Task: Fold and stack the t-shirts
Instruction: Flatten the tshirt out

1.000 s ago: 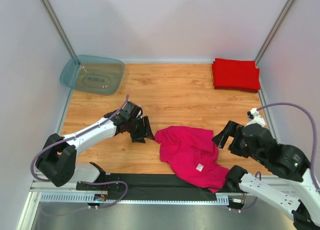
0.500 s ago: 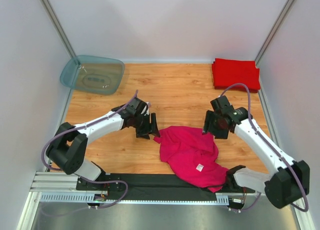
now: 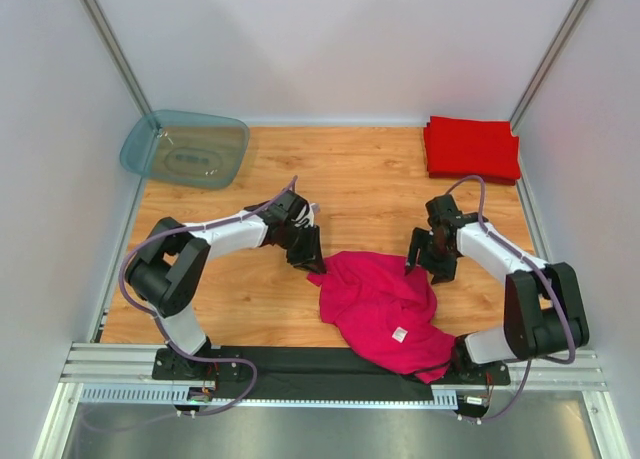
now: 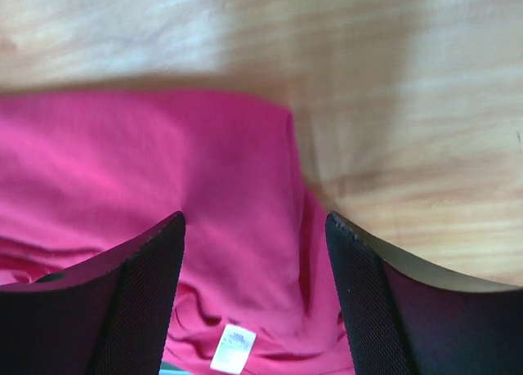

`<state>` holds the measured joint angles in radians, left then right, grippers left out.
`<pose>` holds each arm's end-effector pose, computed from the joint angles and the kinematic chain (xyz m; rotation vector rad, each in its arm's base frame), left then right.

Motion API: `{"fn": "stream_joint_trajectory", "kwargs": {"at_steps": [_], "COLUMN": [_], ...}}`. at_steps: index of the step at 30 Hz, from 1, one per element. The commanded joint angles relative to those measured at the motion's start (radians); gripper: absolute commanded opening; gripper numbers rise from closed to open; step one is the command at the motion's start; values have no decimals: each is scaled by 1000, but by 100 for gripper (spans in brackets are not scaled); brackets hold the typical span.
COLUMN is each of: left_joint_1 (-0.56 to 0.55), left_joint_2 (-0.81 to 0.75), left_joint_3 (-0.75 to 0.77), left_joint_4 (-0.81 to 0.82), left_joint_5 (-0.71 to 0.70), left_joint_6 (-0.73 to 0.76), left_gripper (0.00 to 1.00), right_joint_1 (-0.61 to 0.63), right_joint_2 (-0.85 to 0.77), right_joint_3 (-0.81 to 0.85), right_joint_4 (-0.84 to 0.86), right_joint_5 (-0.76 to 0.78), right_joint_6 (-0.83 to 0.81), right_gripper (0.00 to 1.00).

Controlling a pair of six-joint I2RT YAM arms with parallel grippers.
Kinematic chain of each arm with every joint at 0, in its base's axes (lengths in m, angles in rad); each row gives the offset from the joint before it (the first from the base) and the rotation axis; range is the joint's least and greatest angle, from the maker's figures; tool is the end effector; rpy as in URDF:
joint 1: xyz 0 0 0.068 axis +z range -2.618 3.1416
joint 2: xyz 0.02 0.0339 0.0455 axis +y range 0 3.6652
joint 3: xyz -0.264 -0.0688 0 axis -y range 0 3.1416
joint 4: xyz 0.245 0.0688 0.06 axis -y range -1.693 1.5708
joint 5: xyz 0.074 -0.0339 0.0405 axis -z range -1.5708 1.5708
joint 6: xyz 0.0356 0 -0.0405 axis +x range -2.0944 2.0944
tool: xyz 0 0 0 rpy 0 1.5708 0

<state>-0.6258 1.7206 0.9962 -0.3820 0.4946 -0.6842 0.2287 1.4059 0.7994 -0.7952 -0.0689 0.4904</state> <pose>0.2574 -0.2069 0.1629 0.0886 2.9095 -1.0003 0.2240 0.0547 0.1756 0.3830 2.9773 0.1864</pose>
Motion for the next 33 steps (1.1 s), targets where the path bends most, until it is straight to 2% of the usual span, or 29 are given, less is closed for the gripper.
{"fn": "stream_joint_trajectory", "kwargs": {"at_steps": [1,2,4,5,7,8,9,10,13,15,17,18,19,22,26,28,33], "left_joint_1": [-3,-2,-2,0,1,5,6,11,15,17,17,17,18,32,66,67,122], "left_joint_2": [10,7,-1,-18,-41,-68,-82,-114,-160,-167,-174,-176,-173,-155,-112,-73,2], "left_joint_3": [50,76,113,151,194,240,261,289,312,332,317,308,299,253,191,203,197], "left_joint_4": [25,14,-41,-61,-135,-168,-225,-244,-297,-333,-331,-328,-324,-298,-163,-149,-95], "left_joint_5": [35,26,13,-1,-31,-77,-96,-114,-180,-185,-176,-174,-175,-151,1,13,58], "left_joint_6": [34,38,57,66,83,87,89,91,77,75,78,80,84,95,92,97,57], "left_gripper": [24,10,0,0,0,0,0,0,0,0,17,24,35,47,50,50,50], "right_joint_1": [-22,-20,-20,-20,-20,-20,-20,-22,-31,-38,-46,-46,-46,-28,37,76,184], "right_joint_2": [69,88,123,149,157,142,131,119,107,131,156,186,192,174,153,171,286], "right_joint_3": [15,35,64,116,187,223,306,348,463,481,491,500,523,538,547,543,595], "right_joint_4": [145,158,174,166,98,61,-16,-57,-185,-209,-231,-248,-263,-283,-239,-190,-21], "right_joint_5": [-51,-69,-80,-72,-27,0,30,109,199,224,256,264,265,226,161,103,84], "right_joint_6": [-45,-47,-52,-53,-58,-61,-64,-61,-62,-90,-105,-110,-105,-69,-6,16,-108], "right_gripper": [71,65,46,27,6,0,0,0,0,8,23,27,35,50,54,54,54]}}
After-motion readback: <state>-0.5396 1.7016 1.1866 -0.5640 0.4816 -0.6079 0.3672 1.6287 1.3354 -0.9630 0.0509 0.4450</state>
